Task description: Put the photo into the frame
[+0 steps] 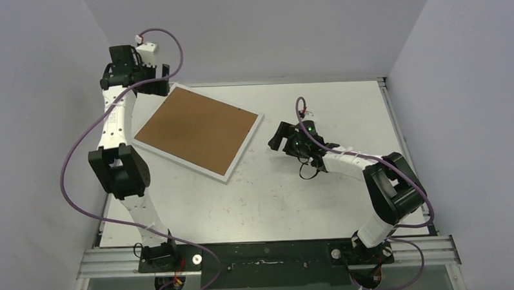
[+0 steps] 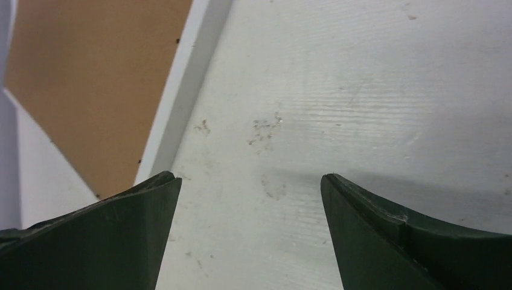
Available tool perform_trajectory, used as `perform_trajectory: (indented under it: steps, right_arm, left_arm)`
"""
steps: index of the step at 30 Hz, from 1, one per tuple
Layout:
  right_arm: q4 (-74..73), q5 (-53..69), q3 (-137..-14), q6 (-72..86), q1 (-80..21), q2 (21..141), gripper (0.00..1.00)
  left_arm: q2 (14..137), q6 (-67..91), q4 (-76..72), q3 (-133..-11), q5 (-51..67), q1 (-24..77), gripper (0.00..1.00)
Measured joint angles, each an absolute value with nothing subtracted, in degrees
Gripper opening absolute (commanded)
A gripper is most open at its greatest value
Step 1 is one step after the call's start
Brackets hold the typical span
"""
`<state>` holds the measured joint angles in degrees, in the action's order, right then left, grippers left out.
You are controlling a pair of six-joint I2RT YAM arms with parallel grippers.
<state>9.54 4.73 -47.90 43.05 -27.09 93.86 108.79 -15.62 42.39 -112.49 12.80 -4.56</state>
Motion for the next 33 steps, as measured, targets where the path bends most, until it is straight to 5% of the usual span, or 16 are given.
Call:
perform_trajectory:
  steps: [3, 7, 12, 21, 25, 28, 33]
  right_arm:
    - [9.67, 8.97, -48.99, 44.8, -26.7, 93.23, 0.9]
    - [7.33, 6.28, -49.28, 45.32, -22.17, 93.36, 0.9]
    - [3.01, 2.94, -52.4, 44.1, -28.84, 93.43, 0.9]
    - [2.87, 1.19, -52.51, 44.38, -33.01, 93.58, 0.9]
    - [3.49, 0.84, -52.51, 45.23, -33.1, 94.59, 1.0]
    - [3.81, 0.78, -52.6, 45.69, -33.1, 96.53, 0.88]
    - [3.79, 1.65, -53.95, 46.35, -33.1, 100.86, 0.82]
  left_arm:
    - [119.35, -14.5, 43.46, -124.31, 10.63, -9.23, 0.99]
    - [129.34, -12.53, 43.75, -134.04, 6.87, -11.16, 0.69]
    - [137.88, -10.66, 43.59, -138.72, 2.31, -11.84, 0.31]
    - [144.27, -11.18, 39.0, -135.85, -10.37, -12.71, 0.31]
    - [146.34, -11.64, 37.87, -137.08, -12.03, -12.73, 0.33]
    - [148.92, -11.99, 37.43, -138.43, -12.01, -12.73, 0.34]
    - [151.44, -12.75, 37.34, -138.58, -10.87, -12.78, 0.35]
